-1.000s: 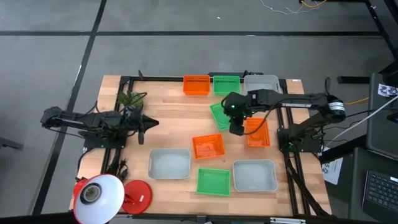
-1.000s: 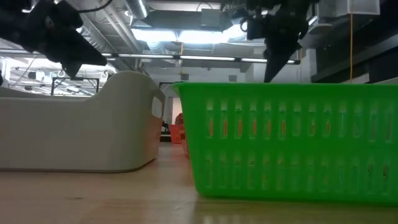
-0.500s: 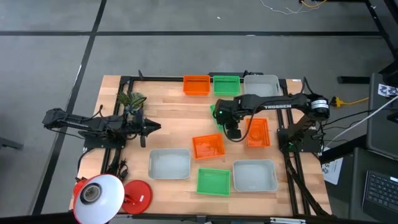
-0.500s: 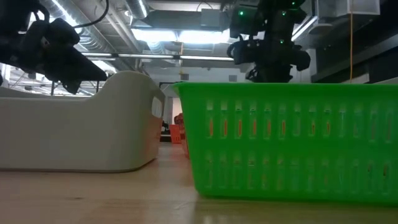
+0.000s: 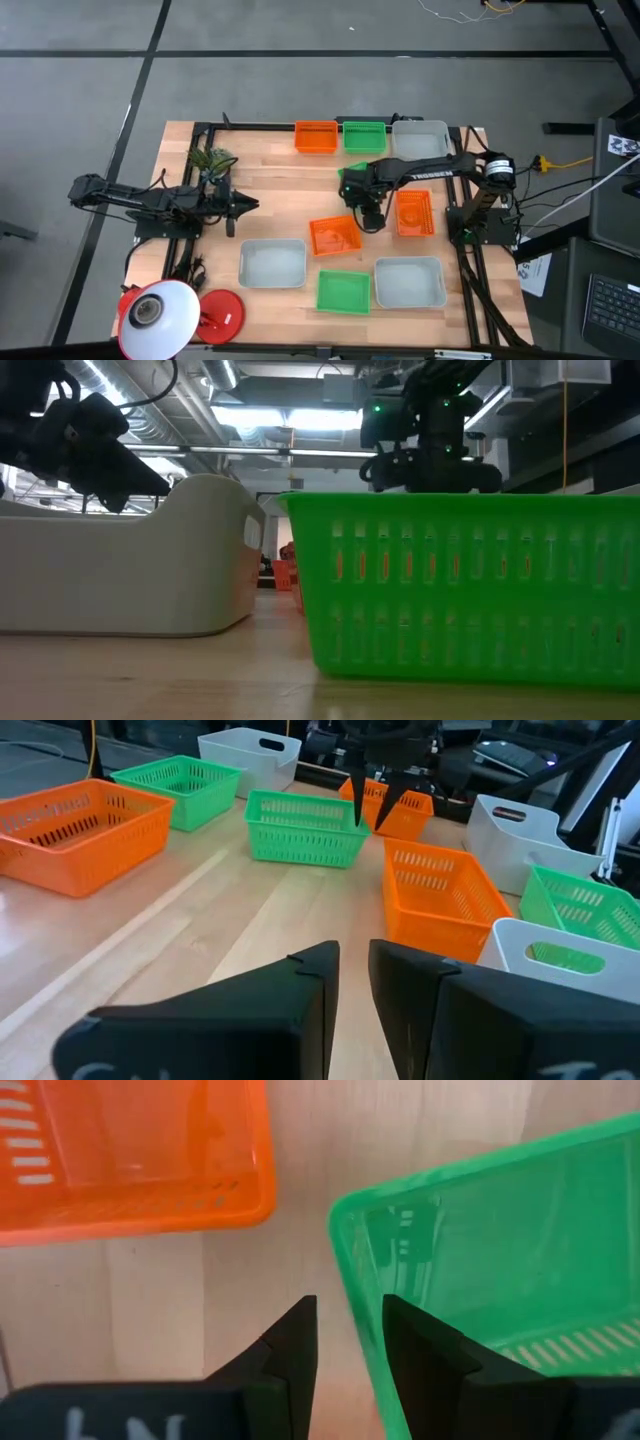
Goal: Stack baskets by color
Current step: Stack the middle green bin on the top green bin
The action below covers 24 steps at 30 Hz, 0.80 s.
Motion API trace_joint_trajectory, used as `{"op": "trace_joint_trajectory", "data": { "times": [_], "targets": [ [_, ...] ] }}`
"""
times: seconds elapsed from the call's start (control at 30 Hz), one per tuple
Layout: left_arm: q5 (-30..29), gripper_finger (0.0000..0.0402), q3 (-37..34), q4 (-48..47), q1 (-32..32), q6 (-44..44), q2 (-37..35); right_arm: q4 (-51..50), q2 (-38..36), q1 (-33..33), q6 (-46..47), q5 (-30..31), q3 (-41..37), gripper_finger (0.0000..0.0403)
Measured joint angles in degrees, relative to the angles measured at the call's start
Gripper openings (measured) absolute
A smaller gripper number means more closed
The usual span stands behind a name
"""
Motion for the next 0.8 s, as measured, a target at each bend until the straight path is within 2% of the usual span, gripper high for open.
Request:
{"op": "trace_joint_trajectory", "data": {
  "times": [0.1, 0.27, 0.4, 0.57, 0.8],
  "targets": [
    [0.0, 0.0051, 0.0, 0.0, 0.0, 0.0, 0.0, 1.0, -0.9, 0.0, 1.8, 0.0, 0.9, 0.0115],
    [0.0, 0.0051, 0.0, -0.1, 0.0, -0.1, 0.0, 10.2, -1.0, 0.0, 17.8, 4.0, 3.9, 0.0115],
    [0.0, 0.0051, 0.0, -0.1, 0.0, -0.4, 0.0, 15.2, -0.7, 0.0, 25.2, 6.4, 4.1, 0.0115],
    [0.0, 0.0051, 0.0, -0.2, 0.0, -0.4, 0.0, 14.8, 0.8, 0.0, 34.6, 15.4, 3.9, 0.0115],
    [0.0, 0.0051, 0.0, -0.2, 0.0, -0.2, 0.0, 15.1, 2.6, 0.0, 40.8, 17.9, 3.8, 0.0115]
  ]
}}
